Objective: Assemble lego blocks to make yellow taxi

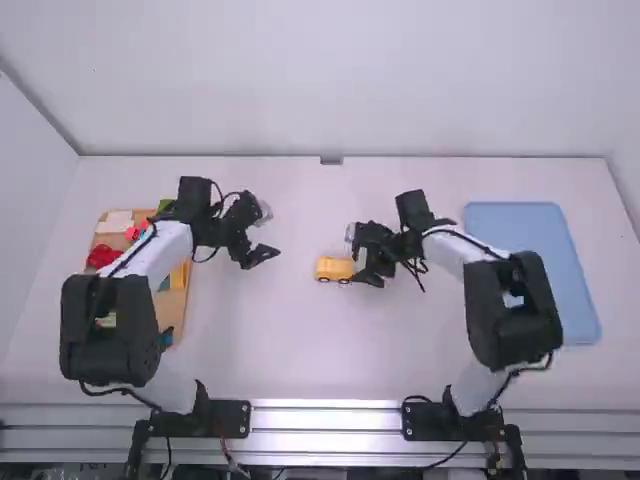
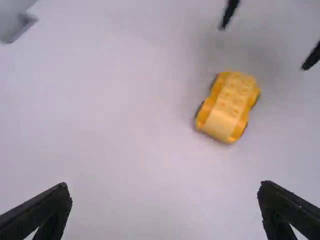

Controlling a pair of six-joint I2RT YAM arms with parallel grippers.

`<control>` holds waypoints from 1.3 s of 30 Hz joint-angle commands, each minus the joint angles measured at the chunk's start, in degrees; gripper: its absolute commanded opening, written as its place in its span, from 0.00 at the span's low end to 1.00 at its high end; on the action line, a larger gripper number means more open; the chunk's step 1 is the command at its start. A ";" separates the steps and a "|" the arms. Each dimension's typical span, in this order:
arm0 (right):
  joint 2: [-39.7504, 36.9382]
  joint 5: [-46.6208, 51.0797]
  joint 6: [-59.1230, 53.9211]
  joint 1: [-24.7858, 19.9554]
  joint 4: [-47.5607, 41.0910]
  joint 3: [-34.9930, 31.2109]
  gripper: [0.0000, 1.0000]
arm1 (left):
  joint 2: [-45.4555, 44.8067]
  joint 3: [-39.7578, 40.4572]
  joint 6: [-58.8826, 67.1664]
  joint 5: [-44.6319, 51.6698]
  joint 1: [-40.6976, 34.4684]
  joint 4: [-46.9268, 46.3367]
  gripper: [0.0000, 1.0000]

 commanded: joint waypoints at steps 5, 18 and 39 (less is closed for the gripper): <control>-8.81 10.23 4.39 -2.89 -1.77 0.37 0.99 | -12.44 0.00 -35.74 -4.79 10.34 -2.60 0.99; -9.05 10.01 6.45 -5.51 7.48 0.37 0.98 | -20.44 0.11 -61.44 -39.74 15.34 -15.34 0.99; -9.01 10.23 9.77 -1.25 12.79 0.33 0.99 | 2.89 25.03 -69.53 -62.05 21.00 -39.04 0.99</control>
